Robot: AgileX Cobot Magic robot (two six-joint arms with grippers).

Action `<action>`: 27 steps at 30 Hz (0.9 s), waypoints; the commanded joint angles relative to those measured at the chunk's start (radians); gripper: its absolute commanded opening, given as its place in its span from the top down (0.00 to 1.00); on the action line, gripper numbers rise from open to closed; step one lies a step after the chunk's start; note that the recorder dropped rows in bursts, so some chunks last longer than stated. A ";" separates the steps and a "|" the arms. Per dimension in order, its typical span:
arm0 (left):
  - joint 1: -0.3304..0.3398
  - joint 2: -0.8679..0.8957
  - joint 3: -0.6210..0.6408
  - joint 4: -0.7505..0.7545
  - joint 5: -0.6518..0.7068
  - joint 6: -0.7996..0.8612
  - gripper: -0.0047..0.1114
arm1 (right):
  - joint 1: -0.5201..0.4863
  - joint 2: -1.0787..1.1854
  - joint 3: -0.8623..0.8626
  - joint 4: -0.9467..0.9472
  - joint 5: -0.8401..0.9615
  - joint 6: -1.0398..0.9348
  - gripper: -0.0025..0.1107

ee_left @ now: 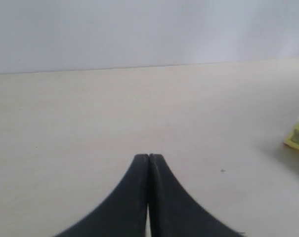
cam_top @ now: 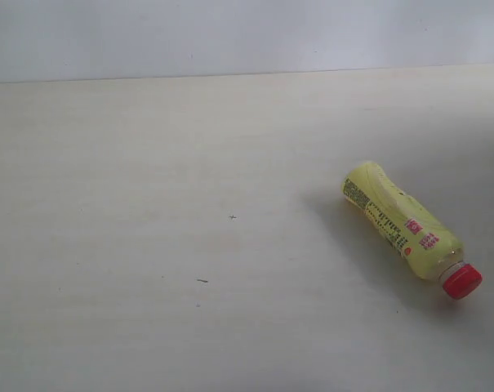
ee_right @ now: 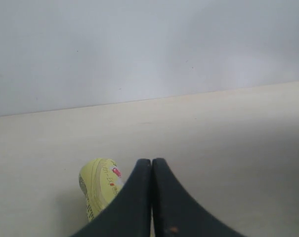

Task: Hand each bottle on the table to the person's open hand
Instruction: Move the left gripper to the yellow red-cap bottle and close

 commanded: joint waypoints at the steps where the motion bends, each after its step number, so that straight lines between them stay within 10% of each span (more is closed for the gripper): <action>1: -0.003 -0.129 0.072 -0.006 -0.073 -0.057 0.95 | -0.004 -0.007 0.005 -0.001 -0.002 -0.004 0.98; 27: -0.003 -0.294 0.125 -0.006 -0.075 -0.065 0.95 | -0.004 -0.007 0.005 0.043 -0.492 0.246 0.98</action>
